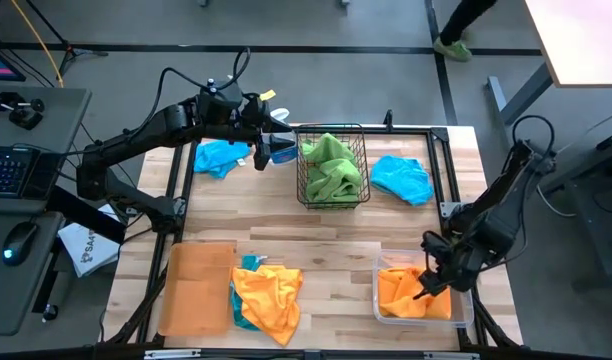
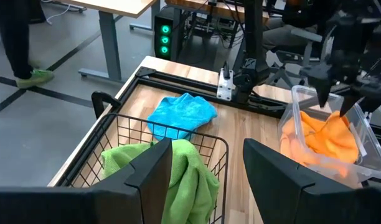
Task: Sort microfiber towel by color & place in baskets
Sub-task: Put the yellow towel into the transparent bin
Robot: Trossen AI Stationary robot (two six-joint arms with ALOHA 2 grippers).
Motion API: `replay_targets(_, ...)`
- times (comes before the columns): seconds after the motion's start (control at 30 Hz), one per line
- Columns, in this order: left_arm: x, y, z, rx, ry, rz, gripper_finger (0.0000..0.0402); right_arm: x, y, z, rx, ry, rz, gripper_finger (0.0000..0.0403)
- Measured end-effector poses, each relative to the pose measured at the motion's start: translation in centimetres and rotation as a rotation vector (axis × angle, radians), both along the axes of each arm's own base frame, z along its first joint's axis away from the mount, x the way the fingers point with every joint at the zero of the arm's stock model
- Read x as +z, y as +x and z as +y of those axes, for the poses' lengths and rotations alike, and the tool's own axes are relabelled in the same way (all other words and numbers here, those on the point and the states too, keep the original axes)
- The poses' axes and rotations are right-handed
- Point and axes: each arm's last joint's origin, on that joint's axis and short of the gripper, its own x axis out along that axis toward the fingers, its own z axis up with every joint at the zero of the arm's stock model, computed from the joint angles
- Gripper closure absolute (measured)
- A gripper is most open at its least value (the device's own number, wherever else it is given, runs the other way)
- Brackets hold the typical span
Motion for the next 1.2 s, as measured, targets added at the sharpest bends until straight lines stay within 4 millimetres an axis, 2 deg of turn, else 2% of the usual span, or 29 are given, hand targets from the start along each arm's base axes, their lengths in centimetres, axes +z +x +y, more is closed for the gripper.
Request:
replay_targets(0.13,-0.1,0.0,0.0,0.007,-0.025,0.004,0.0216,2.1,-0.2,-0.6,0.006,-0.046,-0.030,0.0116)
replay_targets(0.23,-0.3,0.0,-0.7,-0.042,-0.118,0.013,0.0216,3.4,0.3,-0.9,-0.063,-0.113,-0.188,0.0101)
replay_targets(0.4,-1.9,0.9,-4.4,-0.304,-0.333,0.073,0.0216,5.2,2.3,-2.1,-0.117,-0.293,-0.480,0.0098)
replay_targets(0.57,-6.2,1.4,-9.6,-0.336,-0.423,0.280,0.0216,6.3,4.5,-3.9,-0.041,-0.426,-0.593,0.0098)
replay_targets(0.67,-9.7,0.9,-13.0,-0.335,-0.385,0.440,0.0213,6.7,5.5,-5.0,0.011,-0.474,-0.616,0.0098)
replay_targets(0.77,-12.3,0.0,-15.8,-0.356,-0.305,0.526,0.0204,6.8,6.1,-6.0,0.061,-0.493,-0.610,0.0098)
replay_targets(0.93,-16.6,-0.2,-18.7,-0.370,-0.203,0.639,0.0172,6.7,6.7,-7.2,0.118,-0.478,-0.581,0.0098)
replay_targets(1.2,-22.1,1.4,-22.2,-0.355,-0.157,0.767,0.0125,6.6,7.1,-8.4,0.159,-0.476,-0.556,0.0098)
